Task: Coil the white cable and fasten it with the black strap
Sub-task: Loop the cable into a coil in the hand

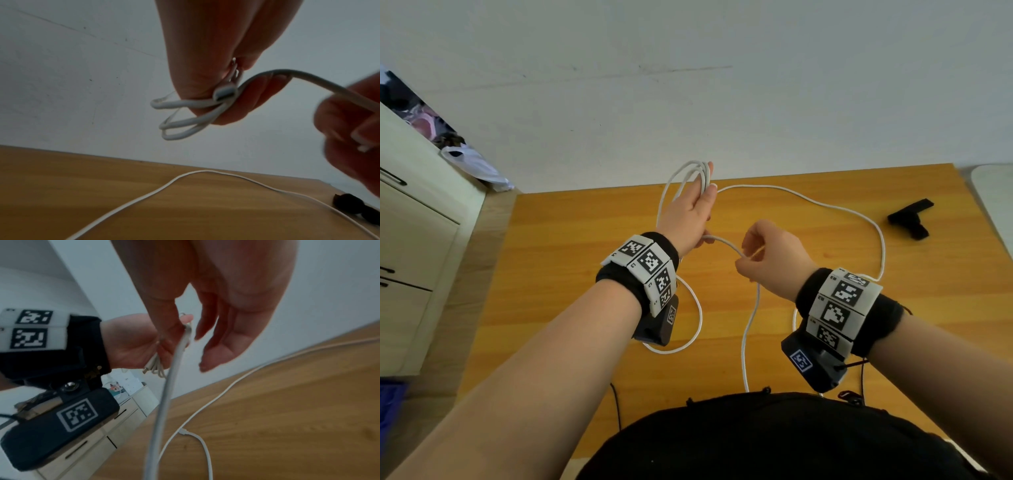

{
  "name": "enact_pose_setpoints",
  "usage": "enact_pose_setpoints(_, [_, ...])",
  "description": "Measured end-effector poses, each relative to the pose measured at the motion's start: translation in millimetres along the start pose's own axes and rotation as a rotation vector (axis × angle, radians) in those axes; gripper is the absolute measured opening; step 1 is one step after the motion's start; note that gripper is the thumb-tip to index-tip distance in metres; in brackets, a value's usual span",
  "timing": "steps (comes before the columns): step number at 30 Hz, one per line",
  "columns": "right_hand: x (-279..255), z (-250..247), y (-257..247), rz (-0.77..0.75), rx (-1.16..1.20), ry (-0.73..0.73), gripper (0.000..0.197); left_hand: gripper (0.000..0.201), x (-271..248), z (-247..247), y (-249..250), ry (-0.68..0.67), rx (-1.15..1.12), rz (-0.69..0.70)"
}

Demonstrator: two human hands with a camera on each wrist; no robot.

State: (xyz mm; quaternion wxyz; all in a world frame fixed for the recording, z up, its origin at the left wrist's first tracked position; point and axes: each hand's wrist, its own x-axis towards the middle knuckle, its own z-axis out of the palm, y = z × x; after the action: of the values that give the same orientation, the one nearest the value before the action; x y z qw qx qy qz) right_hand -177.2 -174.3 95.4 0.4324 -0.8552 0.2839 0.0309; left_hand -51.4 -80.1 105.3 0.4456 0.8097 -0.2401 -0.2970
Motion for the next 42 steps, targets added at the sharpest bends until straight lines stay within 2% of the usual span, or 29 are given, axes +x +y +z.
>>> enact_pose_setpoints(2, [0,-3,4,0.091,0.106,-0.120,0.022,0.046,0,-4,-1,0.012,-0.009,-0.018])
enact_pose_setpoints(4, [1,-8,5,0.116,0.205,-0.150,0.033,0.046,-1,-7,-1,-0.007,0.000,-0.032])
enact_pose_setpoints(8, [10,-18,2,0.079,0.248,0.026,0.036,0.045,-6,-6,-1,-0.150,-0.007,-0.053])
enact_pose_setpoints(12, [19,-26,-2,0.007,0.214,0.162,0.032,0.039,-9,-2,-1,-0.248,-0.132,-0.156])
enact_pose_setpoints(18, [22,-39,-1,-0.069,0.160,0.193,0.026,0.054,-13,4,7,-0.289,-0.255,-0.249])
enact_pose_setpoints(23, [20,-51,5,-0.098,0.147,0.129,0.012,0.049,-15,5,8,-0.400,-0.320,-0.264])
enact_pose_setpoints(29, [18,-47,16,-0.083,0.231,0.126,0.016,0.051,-19,10,16,-0.481,-0.446,-0.320])
enact_pose_setpoints(34, [15,-42,19,-0.052,0.546,0.015,0.013,0.055,-21,17,25,-0.512,-0.566,-0.363])
enact_pose_setpoints(36, [13,-45,21,-0.061,0.583,-0.010,0.009,0.056,-22,21,27,-0.503,-0.604,-0.376])
enact_pose_setpoints(39, [10,-52,27,-0.057,0.604,-0.042,0.023,0.056,-22,30,31,-0.486,-0.640,-0.394])
enact_pose_setpoints(42, [9,-57,34,-0.040,0.652,-0.008,0.027,0.051,-22,41,35,-0.421,-0.667,-0.419])
